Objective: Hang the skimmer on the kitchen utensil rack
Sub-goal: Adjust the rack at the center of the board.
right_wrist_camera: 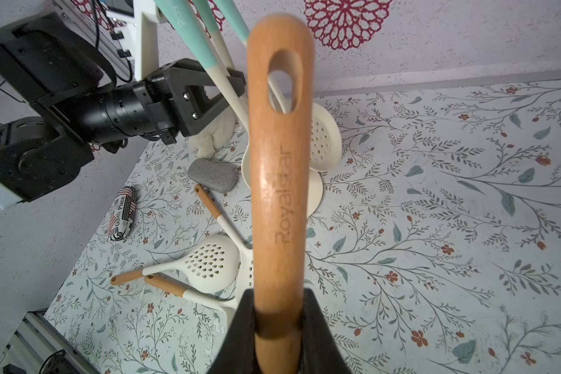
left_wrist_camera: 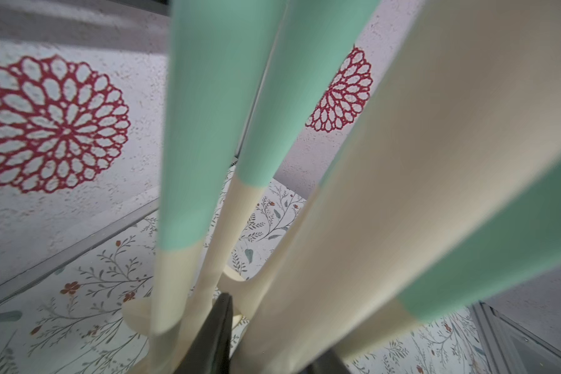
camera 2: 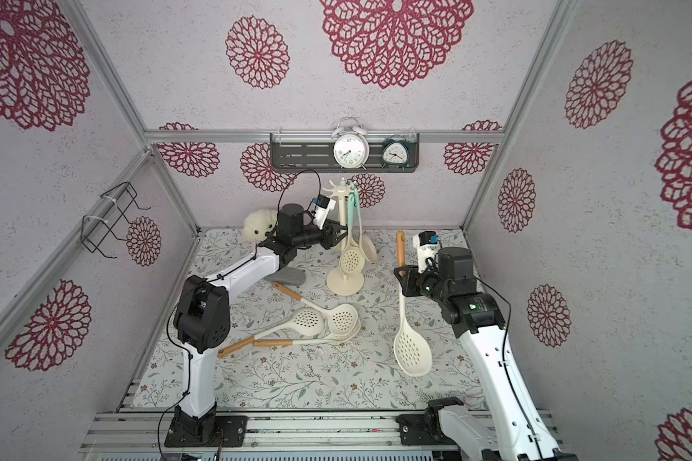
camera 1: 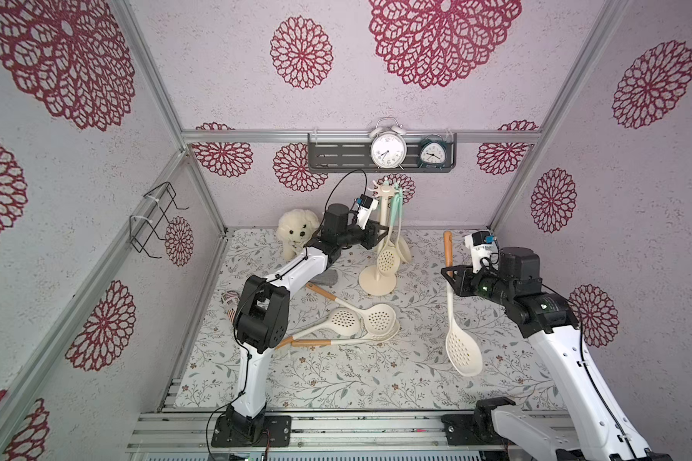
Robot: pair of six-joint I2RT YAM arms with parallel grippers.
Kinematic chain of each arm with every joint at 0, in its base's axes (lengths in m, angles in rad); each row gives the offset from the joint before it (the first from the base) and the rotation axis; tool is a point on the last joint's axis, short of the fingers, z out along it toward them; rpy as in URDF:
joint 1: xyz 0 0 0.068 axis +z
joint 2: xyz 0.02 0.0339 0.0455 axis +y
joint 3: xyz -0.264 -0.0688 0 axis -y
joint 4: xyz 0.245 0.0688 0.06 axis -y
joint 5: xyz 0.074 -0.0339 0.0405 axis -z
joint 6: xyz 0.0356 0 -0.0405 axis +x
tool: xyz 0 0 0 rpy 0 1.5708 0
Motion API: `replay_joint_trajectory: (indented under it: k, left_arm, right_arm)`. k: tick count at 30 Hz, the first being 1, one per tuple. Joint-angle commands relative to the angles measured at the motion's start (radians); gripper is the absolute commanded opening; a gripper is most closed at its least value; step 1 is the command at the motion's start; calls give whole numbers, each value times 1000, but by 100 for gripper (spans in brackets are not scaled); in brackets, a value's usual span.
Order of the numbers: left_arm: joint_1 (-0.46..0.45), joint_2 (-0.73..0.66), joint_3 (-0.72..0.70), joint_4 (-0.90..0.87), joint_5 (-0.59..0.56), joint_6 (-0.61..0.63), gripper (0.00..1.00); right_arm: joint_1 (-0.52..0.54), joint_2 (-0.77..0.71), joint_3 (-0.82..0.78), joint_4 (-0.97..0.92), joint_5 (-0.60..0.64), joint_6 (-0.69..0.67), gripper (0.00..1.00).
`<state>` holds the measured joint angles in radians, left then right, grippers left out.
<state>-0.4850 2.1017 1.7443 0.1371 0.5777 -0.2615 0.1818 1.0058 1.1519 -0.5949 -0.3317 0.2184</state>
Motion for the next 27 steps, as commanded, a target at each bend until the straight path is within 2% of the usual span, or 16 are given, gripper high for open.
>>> replay_joint_trajectory:
  k: [1, 8, 14, 20, 27]
  left_arm:
    - [-23, -100, -46, -72, -131, 11, 21]
    - [-85, -256, -181, -105, -485, 65, 4]
    - [-132, -351, -332, -25, -695, 37, 0]
    - [-197, -363, -336, -36, -901, 63, 0]
    - [-267, -295, -281, -55, -1116, 15, 0]
  right_arm:
    - [-10, -25, -4, 40, -27, -15, 0]
    - [-16, -39, -55, 77, -45, -5, 0]
    - [-19, -43, -63, 87, -52, -5, 0]
    - [-22, -52, -76, 89, -52, -7, 0]
    - [-29, -67, -87, 86, -52, -10, 0]
